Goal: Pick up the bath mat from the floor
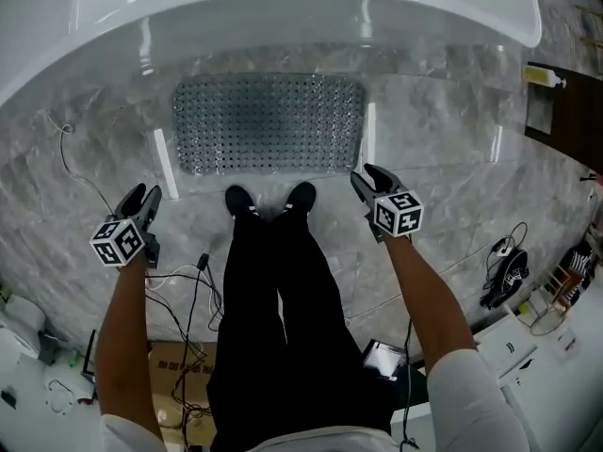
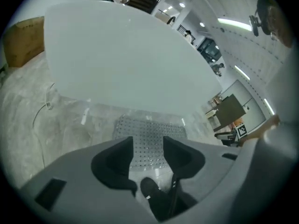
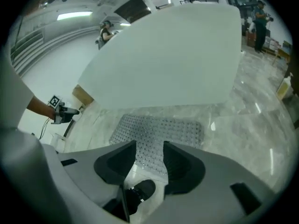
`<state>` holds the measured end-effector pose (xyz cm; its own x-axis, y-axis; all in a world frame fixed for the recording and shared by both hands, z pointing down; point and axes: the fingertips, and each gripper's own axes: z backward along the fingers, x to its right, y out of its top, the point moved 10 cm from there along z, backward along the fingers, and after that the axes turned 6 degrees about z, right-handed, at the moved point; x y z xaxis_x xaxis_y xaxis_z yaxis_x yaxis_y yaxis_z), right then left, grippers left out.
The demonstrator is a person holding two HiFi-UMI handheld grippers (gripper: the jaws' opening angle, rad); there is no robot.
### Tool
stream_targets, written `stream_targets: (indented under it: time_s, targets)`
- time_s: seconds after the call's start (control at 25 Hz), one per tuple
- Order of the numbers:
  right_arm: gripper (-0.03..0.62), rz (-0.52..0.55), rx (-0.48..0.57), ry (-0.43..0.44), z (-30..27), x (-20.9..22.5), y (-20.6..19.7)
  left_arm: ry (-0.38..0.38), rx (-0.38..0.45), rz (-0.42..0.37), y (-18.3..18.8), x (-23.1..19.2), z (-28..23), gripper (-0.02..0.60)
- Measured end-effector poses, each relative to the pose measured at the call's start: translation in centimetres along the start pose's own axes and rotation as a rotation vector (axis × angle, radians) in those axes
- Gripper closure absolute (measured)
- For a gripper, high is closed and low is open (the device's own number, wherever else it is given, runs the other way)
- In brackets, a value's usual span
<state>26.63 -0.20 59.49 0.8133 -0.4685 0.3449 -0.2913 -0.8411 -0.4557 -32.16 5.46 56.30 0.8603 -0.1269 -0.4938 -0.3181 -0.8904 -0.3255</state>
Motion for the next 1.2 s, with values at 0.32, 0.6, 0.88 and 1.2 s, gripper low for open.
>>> stream_targets:
  time_s: [0.32, 0.6, 0.88, 1.2]
  targets:
    - [0.402, -0.115, -0.081, -0.063, -6.0, 6.3, -7.4, 0.033, -0.107, 0.046, -4.1, -6.1, -9.6, 0.371]
    - [0.387, -0.174, -0.058, -0.112, -10.7, 11.7, -11.3, 0.007, -0.149, 0.051, -6.5, -8.1, -17.5, 0.359]
    - [0.350, -0.146, -0.010, -0.146, -15.8, 16.3, -12.1, 0.047, -0.215, 0.003, -6.8, -12.1, -22.3, 0.345]
    - [0.349, -0.154, -0.030, -0.125, -19.3, 18.8, -13.2, 0.128, -0.246, -0.023, -6.5, -16.6, -26.1, 0.333]
